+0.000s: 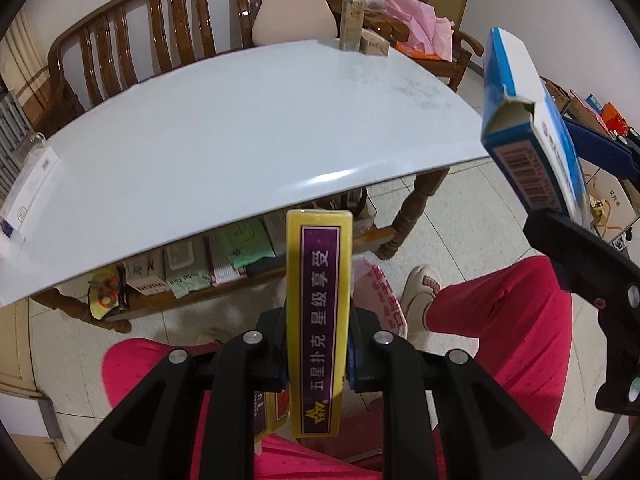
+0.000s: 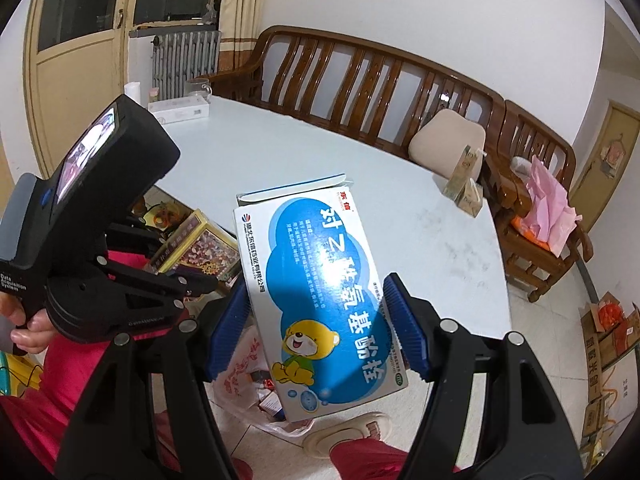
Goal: Collect trash
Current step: 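Carry the yellow-purple box and blue-white box in both tools down to the bag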
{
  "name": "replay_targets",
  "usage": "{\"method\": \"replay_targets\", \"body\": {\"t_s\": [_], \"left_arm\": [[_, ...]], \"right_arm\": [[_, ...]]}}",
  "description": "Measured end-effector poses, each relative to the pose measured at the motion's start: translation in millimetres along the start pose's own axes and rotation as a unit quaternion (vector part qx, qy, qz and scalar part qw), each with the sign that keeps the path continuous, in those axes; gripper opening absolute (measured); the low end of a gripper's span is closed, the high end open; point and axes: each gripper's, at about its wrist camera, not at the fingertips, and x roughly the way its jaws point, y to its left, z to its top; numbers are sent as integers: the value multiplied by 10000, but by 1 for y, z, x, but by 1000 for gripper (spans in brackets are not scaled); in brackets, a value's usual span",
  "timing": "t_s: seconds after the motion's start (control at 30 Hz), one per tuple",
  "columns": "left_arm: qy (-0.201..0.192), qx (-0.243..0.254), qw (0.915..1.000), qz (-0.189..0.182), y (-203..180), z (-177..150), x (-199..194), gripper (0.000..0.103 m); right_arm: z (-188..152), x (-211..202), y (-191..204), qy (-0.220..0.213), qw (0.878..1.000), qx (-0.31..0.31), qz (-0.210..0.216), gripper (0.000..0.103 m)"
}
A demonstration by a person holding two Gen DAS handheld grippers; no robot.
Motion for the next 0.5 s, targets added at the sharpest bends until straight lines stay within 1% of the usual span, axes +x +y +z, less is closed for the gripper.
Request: {"method": "replay_targets", "body": {"t_s": [0.27,0.5], "left_arm": [[352,98,9993,-41,-8,-16,33,20],[784,10,9967,-212,-9,-29,77,20]], "right_arm": [[-23,19,4,218,9996,186,29,66],[-48,48,1,536,9978,396,39,66]]}}
